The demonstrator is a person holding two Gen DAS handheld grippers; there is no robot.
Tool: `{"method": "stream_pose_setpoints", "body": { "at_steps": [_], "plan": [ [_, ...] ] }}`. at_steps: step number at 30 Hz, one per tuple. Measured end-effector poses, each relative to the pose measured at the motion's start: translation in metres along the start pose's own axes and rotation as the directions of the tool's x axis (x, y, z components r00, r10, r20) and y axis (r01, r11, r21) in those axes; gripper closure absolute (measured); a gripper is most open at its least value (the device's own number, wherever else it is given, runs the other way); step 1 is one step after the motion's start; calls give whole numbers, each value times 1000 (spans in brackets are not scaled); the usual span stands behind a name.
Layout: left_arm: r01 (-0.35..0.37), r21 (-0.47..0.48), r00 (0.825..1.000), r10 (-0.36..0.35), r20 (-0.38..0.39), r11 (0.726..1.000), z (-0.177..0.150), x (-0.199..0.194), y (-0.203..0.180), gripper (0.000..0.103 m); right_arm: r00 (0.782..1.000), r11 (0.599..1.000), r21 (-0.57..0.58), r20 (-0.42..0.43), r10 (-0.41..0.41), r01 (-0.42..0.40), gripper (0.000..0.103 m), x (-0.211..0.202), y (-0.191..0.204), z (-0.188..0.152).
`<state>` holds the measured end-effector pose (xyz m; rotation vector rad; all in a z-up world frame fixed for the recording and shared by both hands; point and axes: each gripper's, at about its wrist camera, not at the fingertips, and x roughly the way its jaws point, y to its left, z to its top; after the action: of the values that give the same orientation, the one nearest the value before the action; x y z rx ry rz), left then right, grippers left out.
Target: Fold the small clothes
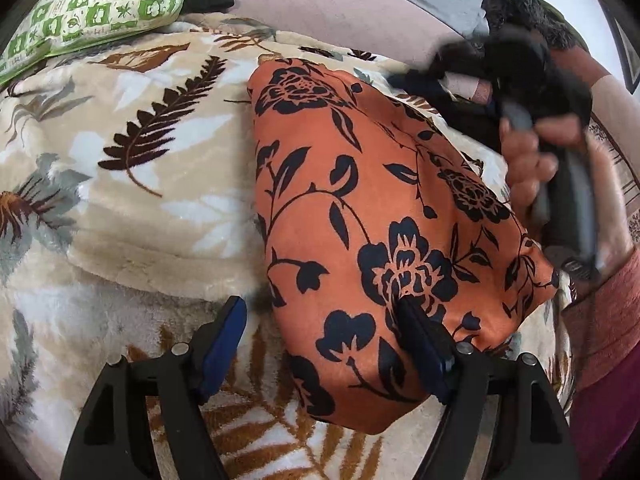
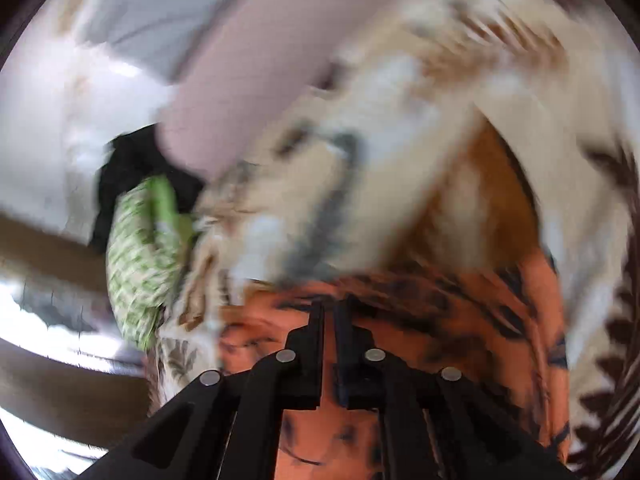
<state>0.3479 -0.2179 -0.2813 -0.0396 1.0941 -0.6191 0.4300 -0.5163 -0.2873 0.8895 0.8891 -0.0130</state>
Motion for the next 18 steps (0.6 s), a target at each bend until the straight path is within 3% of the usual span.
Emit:
{"method": "stream_pose_setpoints", "body": {
  "at_steps": [1, 2, 4, 6, 8, 10, 11, 14, 18],
  "plan": [
    [0, 0, 1000, 0, 0, 1000, -1, 0, 0, 24, 998, 998, -28, -29, 57, -58, 95, 3, 13, 0],
    [2, -1, 1000, -2, -1, 1000, -1, 0, 1, 24, 984, 988, -32, -99, 146, -150, 95, 14, 26, -2],
    [6, -8, 1000, -6, -3, 1000, -2, 0, 2, 24, 948, 969, -20, -209, 238, -248, 95, 39, 45, -9],
    [4, -13, 1000, -4, 0, 1000, -2, 1, 3, 24, 934, 977, -12, -297, 198, -212, 95, 76, 51, -18],
    [3, -4, 1000, -3, -2, 1000, -2, 2, 4, 23, 917, 991, 68, -377, 129, -112, 103, 114, 30, -22],
    [7, -7, 1000, -7, -12, 1000, -2, 3, 5, 21, 914, 965, 201, -334, 229, -169, 103, 117, 11, -19],
    [12, -10, 1000, -12, -17, 1000, -1, 3, 6, 21, 924, 962, 219, -307, 227, -164, 101, 110, 9, -16],
    [18, -20, 999, -18, -26, 1000, 1, 4, 7, 21, 955, 984, 106, -247, 164, -142, 97, 76, 20, -18],
    [14, -31, 1000, -14, -21, 999, 0, 0, 9, 21, 953, 965, 121, -168, 252, -234, 97, 10, 2, -31]
  ]
}}
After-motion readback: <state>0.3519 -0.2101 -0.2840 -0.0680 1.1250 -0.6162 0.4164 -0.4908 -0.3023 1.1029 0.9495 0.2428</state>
